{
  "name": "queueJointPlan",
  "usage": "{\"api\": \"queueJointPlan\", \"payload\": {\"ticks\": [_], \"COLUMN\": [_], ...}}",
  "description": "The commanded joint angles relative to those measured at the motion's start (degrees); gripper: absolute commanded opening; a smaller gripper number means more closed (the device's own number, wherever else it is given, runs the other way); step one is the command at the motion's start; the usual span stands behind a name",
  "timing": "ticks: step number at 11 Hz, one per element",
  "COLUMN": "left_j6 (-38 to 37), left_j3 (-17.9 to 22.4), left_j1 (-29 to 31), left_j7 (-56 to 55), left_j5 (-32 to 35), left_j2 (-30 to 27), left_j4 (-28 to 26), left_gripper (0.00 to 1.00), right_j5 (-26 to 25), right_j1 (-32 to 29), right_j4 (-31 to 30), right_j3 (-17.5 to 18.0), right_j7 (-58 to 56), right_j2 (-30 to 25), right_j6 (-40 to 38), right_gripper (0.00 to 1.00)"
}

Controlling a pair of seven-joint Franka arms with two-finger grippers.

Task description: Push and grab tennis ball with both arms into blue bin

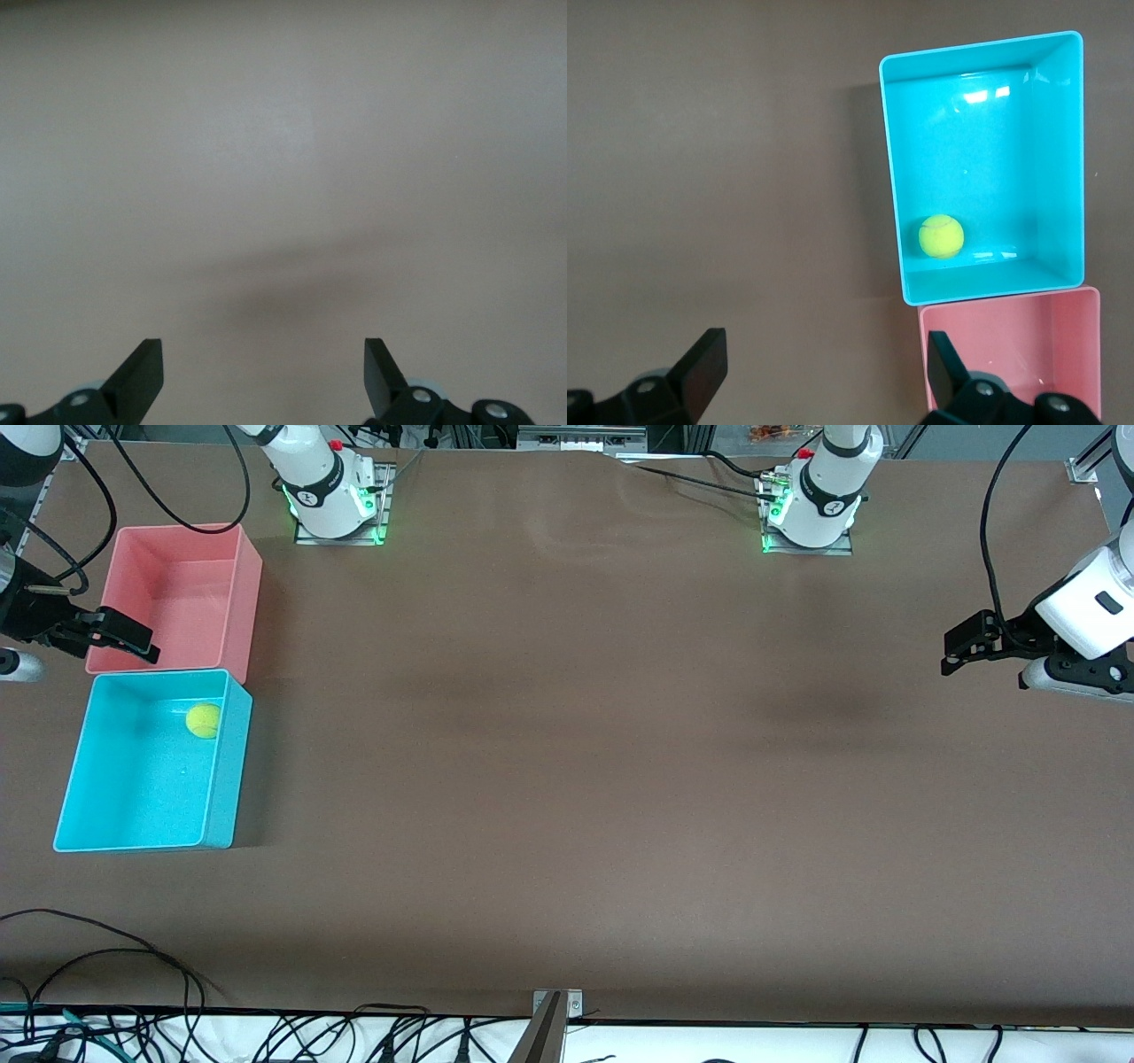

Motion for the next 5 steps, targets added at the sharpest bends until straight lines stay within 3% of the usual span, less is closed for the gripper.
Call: {"api": "queueJointPlan", "payload": {"ticks": [1, 5], "left_j6": [-1.08, -1.69], "left_j3": [0.12, 0.03], "left_j1": [0.36, 1.24], "left_j7": [-1.04, -0.95], "left_j5": [-0.45, -0.45], "left_j2": [0.72, 0.72], "left_j4": [1.46, 1.37], "left_gripper": [1.00, 1.00], "right_j5": [0.78, 0.78], "right_j1": [-2.94, -2.94], "right_j4": [0.77, 0.77], "right_j3": [3.35, 3.26], "right_j7": [-0.53, -0.53], "right_j2": [-0.36, -0.45], "right_j6": [-1.52, -1.52], "right_gripper": [1.00, 1.00]}}
